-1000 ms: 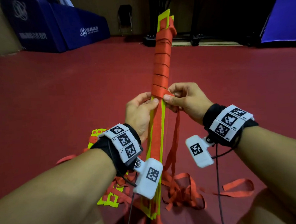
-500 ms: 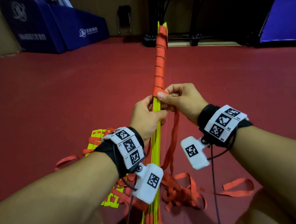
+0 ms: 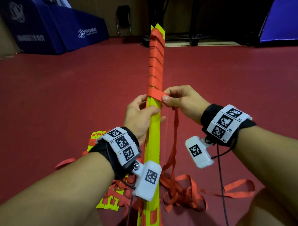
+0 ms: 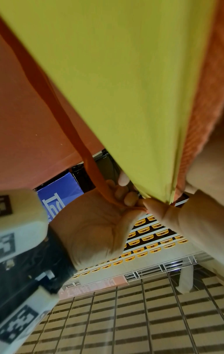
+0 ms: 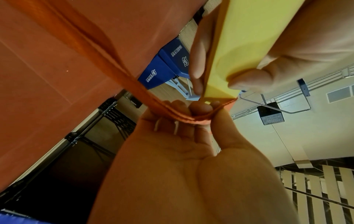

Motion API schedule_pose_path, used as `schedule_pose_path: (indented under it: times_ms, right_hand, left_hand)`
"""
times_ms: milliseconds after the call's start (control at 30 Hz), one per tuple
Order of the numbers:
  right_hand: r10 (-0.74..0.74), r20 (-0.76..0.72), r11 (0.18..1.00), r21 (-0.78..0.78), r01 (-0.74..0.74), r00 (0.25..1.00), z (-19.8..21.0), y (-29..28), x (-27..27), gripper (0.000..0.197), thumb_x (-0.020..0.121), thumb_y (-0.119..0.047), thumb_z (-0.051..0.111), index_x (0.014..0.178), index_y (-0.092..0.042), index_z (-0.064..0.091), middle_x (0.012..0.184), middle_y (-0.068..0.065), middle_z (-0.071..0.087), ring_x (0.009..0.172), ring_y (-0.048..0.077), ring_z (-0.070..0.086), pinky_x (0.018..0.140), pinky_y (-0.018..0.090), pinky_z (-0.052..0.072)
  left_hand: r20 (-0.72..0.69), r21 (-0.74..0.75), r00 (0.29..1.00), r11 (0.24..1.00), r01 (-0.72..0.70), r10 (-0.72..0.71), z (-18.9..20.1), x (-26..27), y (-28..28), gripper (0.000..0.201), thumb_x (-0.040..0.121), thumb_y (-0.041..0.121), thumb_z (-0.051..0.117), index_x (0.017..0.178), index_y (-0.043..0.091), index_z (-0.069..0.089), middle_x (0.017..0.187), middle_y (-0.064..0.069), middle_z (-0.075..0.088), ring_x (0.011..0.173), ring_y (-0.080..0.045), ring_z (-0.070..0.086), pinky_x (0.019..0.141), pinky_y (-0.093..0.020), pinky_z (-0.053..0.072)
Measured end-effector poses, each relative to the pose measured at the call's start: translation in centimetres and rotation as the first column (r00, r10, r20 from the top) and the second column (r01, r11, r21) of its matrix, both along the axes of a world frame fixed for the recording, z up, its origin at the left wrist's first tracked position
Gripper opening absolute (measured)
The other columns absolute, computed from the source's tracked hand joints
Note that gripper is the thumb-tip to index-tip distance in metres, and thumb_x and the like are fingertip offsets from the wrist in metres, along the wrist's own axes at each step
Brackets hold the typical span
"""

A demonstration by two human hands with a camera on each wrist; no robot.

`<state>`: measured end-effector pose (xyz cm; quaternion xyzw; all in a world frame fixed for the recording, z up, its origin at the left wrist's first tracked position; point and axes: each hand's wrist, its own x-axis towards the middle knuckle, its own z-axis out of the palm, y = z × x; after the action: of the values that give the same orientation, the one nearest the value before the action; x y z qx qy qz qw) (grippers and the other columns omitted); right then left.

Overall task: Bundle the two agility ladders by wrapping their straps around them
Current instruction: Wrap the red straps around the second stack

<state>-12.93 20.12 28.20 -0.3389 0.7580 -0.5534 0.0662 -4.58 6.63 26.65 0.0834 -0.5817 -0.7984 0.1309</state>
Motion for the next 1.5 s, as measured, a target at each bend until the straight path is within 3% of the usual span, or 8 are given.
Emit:
schedule_pose_path:
  times_ms: [267, 400, 667, 900, 1000, 1167, 1367, 1500]
  right_hand:
    - [-0.041, -0.013, 0.999, 0.03, 0.042, 0.999, -0.7, 0.0, -0.6, 0.025, 0.1, -0.013, 0.06, 0.074, -0.013, 0.061, 0.064, -0.002, 0.054, 0.061, 0.013, 0.047, 0.063, 0.025, 0.04]
    - [-0.067, 0.001, 0.996, 0.061, 0.067, 0.998, -0.7, 0.2, -0.4, 0.032, 0.1, -0.024, 0.059, 0.071, -0.012, 0.057, 0.06, -0.001, 0.054, 0.056, 0.012, 0.046, 0.057, 0.019, 0.039]
    - [-0.01, 0.083, 1.0, -0.022, 0.012, 0.997, -0.7, -0.3, 0.2, 0.036, 0.105, -0.017, 0.049, 0.07, -0.007, 0.054, 0.059, 0.003, 0.052, 0.053, 0.013, 0.046, 0.057, 0.022, 0.04]
    - [-0.129, -0.017, 0.992, 0.011, 0.129, 0.991, -0.8, -0.4, 0.4, 0.037, 0.1, -0.028, 0.059, 0.067, -0.01, 0.059, 0.055, 0.001, 0.056, 0.054, 0.018, 0.049, 0.06, 0.033, 0.041]
    - [-0.203, -0.06, 0.979, 0.017, 0.204, 0.977, -0.7, -0.6, 0.6, 0.039, 0.096, -0.033, 0.063, 0.065, -0.011, 0.061, 0.054, 0.002, 0.058, 0.052, 0.017, 0.05, 0.061, 0.035, 0.043]
    - [-0.29, -0.024, 0.957, -0.029, 0.29, 0.957, -0.6, -1.0, 0.5, 0.038, 0.091, -0.034, 0.071, 0.061, -0.012, 0.06, 0.053, 0.003, 0.056, 0.051, 0.018, 0.047, 0.058, 0.036, 0.042]
    - [-0.225, -0.016, 0.974, -0.001, 0.225, 0.974, -0.7, -0.9, 1.1, 0.046, 0.09, -0.033, 0.074, 0.075, 0.009, 0.063, 0.052, 0.004, 0.054, 0.049, 0.015, 0.044, 0.055, 0.03, 0.036]
    - [-0.126, 0.038, 0.992, -0.018, 0.127, 0.991, -0.4, -0.8, 1.1, 0.035, 0.094, -0.023, 0.069, 0.069, 0.001, 0.061, 0.053, 0.004, 0.052, 0.052, 0.019, 0.045, 0.056, 0.031, 0.039]
  left_hand:
    - [0.006, -0.055, 0.999, 0.998, 0.033, -0.033, -0.2, -0.1, -0.3, 0.028, 0.089, -0.012, 0.056, 0.107, 0.009, 0.066, 0.099, -0.022, 0.063, 0.079, -0.033, 0.064, 0.061, -0.036, 0.06]
    - [-0.026, -0.084, 0.998, 0.995, 0.058, -0.061, 0.0, 0.0, -0.3, 0.026, 0.089, -0.011, 0.054, 0.099, 0.009, 0.066, 0.066, -0.004, 0.062, 0.055, -0.016, 0.057, 0.052, -0.027, 0.047]
    - [-0.083, -0.042, 0.992, 0.995, 0.091, -0.094, -0.2, -0.2, -0.1, 0.028, 0.085, -0.01, 0.055, 0.111, -0.004, 0.064, 0.087, -0.027, 0.066, 0.077, -0.033, 0.065, 0.066, -0.032, 0.057]
    - [-0.05, -0.133, 0.998, 0.99, -0.038, 0.032, -0.9, -0.7, -1.0, 0.033, 0.084, -0.011, 0.067, 0.104, 0.013, 0.056, 0.081, -0.005, 0.073, 0.066, -0.015, 0.068, 0.061, -0.027, 0.055]
    - [-0.086, -0.292, 0.989, 0.947, -0.137, 0.117, -1.5, -0.8, -1.0, 0.032, 0.078, 0.001, 0.078, 0.099, 0.017, 0.06, 0.085, -0.001, 0.074, 0.074, -0.015, 0.069, 0.071, -0.031, 0.056]
    - [-0.091, -0.617, 0.98, 0.762, -0.197, 0.179, -2.1, -0.8, -0.5, 0.061, 0.052, 0.057, 0.083, 0.106, 0.033, 0.065, 0.097, 0.007, 0.072, 0.081, -0.015, 0.069, 0.074, -0.035, 0.056]
    - [-0.058, -0.71, 0.979, 0.681, -0.178, 0.195, -1.8, -0.7, -1.1, 0.034, 0.071, 0.031, 0.087, 0.099, 0.033, 0.068, 0.08, 0.016, 0.067, 0.068, -0.005, 0.066, 0.071, -0.03, 0.055]
    - [-0.036, -0.717, 0.983, 0.68, -0.152, 0.182, -1.5, -0.5, -1.1, 0.041, 0.063, 0.039, 0.073, 0.103, 0.032, 0.071, 0.081, 0.015, 0.067, 0.072, -0.011, 0.067, 0.071, -0.031, 0.054]
